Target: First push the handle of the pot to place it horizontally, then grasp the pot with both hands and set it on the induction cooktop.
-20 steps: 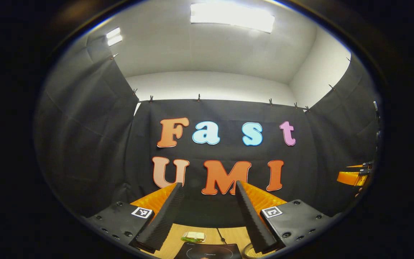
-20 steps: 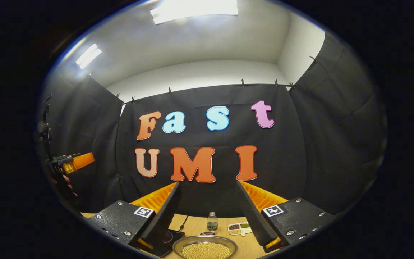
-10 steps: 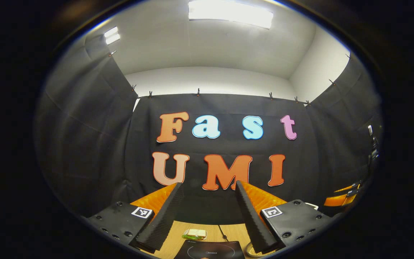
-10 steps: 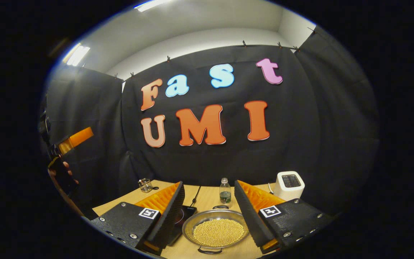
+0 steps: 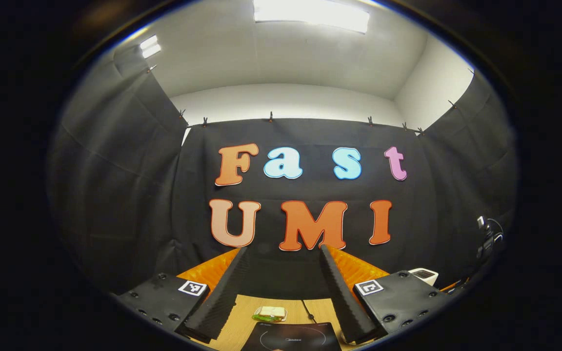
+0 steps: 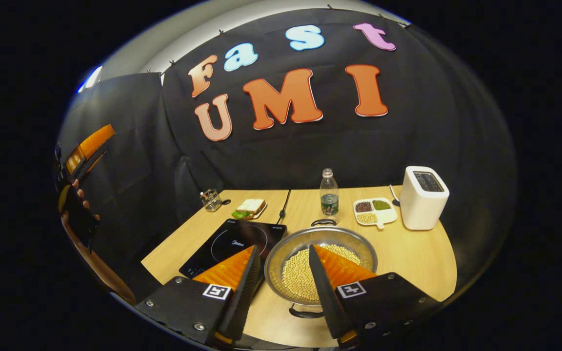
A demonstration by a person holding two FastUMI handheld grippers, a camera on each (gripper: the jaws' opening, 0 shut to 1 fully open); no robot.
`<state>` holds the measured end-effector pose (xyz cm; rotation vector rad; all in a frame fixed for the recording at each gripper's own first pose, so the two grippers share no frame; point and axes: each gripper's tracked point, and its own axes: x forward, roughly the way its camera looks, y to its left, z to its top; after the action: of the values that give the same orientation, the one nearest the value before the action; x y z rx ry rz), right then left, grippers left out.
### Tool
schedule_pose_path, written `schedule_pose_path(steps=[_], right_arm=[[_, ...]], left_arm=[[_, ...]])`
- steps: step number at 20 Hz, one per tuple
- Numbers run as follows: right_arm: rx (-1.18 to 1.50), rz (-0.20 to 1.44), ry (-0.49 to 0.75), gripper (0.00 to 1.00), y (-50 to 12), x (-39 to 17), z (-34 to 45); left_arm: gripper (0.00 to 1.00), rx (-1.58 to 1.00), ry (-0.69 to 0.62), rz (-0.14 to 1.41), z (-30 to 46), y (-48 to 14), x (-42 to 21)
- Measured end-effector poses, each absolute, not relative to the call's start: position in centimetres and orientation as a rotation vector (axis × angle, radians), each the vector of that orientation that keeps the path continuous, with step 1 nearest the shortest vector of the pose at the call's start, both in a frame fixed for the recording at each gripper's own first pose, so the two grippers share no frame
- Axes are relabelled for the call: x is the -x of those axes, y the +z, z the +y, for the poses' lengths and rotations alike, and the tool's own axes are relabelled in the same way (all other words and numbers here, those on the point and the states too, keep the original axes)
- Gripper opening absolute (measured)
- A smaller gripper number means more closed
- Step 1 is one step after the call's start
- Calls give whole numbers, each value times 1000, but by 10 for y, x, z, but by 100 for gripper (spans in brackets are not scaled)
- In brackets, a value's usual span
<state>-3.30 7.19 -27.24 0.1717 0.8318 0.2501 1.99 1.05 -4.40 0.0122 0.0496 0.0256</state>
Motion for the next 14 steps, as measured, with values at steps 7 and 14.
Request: schedule_pose_path(steps=[7,14], right_arm=[[-132,1020,270,40,-328,58,89],[-163,1199,276,23,-375,88,103]], left_arm=[[95,-11,37,67,21,-53,-24],[94,-8,52,76,31,-59,-22]])
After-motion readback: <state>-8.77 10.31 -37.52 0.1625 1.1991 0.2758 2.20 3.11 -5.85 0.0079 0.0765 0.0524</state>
